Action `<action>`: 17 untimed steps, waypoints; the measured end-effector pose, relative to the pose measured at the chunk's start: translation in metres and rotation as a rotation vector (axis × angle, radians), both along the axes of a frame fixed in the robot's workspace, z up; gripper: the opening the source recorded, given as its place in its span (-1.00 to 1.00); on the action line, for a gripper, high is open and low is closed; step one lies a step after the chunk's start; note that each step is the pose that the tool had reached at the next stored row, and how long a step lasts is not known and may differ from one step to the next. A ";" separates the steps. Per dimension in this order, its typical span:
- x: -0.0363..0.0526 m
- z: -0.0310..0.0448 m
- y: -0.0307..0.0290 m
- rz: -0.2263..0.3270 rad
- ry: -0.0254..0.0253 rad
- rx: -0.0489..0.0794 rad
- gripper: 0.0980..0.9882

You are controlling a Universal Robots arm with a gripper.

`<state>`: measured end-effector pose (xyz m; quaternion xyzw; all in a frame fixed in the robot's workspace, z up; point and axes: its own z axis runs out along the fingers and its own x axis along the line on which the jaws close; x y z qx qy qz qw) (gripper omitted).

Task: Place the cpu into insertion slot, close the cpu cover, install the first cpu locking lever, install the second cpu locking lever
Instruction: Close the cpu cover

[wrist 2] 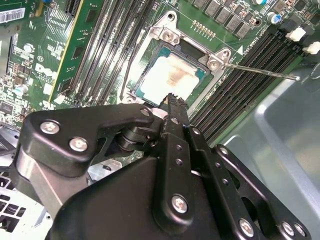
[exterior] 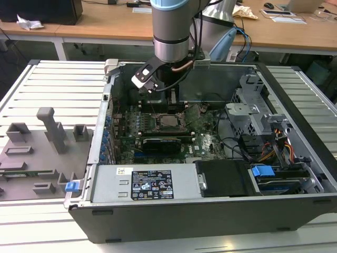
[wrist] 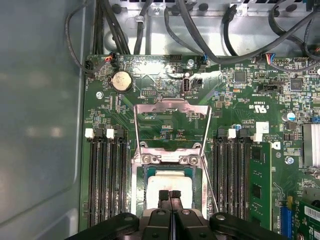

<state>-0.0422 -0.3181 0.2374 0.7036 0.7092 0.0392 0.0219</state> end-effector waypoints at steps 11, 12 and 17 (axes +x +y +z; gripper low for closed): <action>0.0267 0.0098 -0.0001 0.000 0.0175 0.000 -0.98; 0.0268 0.0105 0.0000 0.000 0.0183 0.000 -0.98; 0.0308 0.0201 0.0000 0.000 0.0245 0.000 -0.98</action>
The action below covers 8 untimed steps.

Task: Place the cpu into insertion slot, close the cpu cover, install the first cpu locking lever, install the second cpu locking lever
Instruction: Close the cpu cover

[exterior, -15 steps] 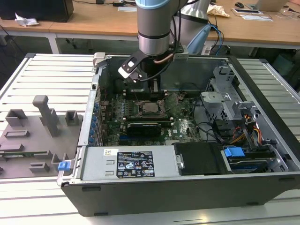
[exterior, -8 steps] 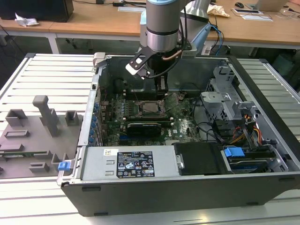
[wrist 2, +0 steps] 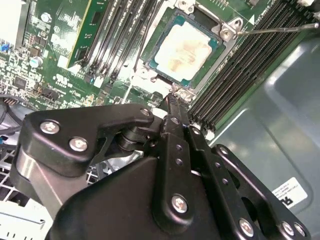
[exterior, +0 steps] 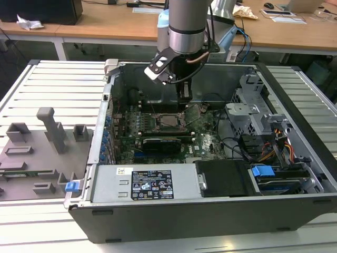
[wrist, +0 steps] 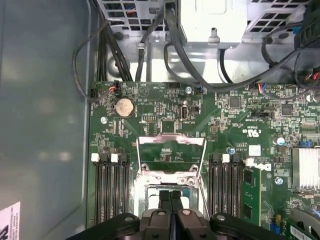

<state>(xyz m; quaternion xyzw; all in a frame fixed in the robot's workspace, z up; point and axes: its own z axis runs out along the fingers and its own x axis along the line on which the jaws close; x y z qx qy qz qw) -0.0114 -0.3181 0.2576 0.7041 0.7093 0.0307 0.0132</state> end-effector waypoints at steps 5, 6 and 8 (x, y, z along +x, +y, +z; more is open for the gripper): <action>0.0085 0.0026 0.0000 0.000 0.0248 0.000 -0.98; 0.0085 0.0041 0.0000 0.000 0.0249 0.000 -0.98; 0.0085 0.0077 0.0000 0.000 0.0249 0.000 -0.98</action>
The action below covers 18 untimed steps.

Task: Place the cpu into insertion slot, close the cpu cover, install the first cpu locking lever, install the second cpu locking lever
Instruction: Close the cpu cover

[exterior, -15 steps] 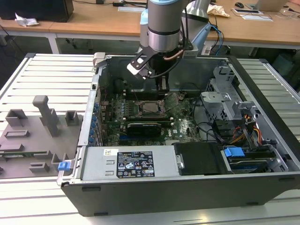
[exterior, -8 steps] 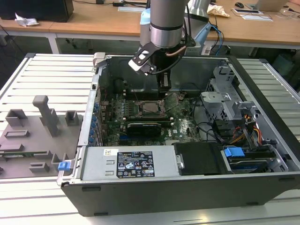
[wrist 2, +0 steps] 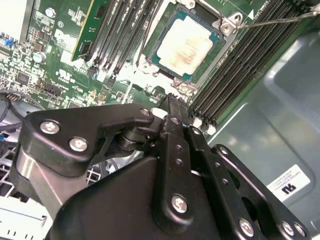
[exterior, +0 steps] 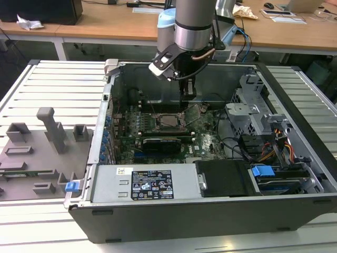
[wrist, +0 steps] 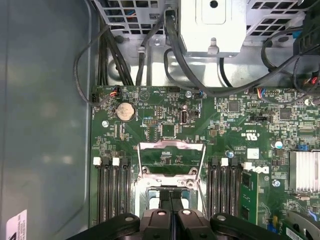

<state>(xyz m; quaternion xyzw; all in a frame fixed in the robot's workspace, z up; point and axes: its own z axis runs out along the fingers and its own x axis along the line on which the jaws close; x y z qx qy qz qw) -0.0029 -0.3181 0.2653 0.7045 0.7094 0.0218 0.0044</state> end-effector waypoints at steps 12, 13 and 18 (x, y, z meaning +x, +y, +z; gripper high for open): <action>0.0170 0.0001 0.0000 0.000 0.0112 0.000 -0.98; 0.0203 0.0001 0.0000 0.000 0.0142 0.000 -0.98; 0.0307 0.0001 0.0000 0.000 0.0228 0.000 -0.98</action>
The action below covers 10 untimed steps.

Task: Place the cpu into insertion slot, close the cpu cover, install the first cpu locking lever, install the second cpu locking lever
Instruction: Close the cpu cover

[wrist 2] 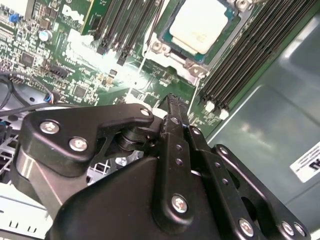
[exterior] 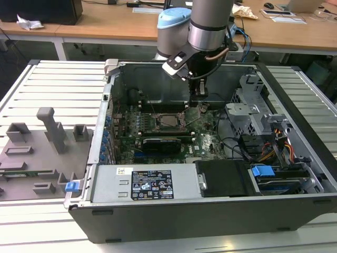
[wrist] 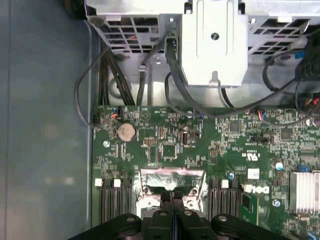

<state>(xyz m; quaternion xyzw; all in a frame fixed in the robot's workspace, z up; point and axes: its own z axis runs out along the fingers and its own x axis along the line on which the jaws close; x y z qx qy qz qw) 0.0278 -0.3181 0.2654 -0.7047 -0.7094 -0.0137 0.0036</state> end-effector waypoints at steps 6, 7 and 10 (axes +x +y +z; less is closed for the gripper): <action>0.0122 0.0000 0.0000 0.000 0.0104 0.000 -0.98; 0.0133 0.0000 0.0000 0.000 0.0113 0.000 -0.98; 0.0180 0.0000 0.0000 0.000 0.0161 0.000 -0.98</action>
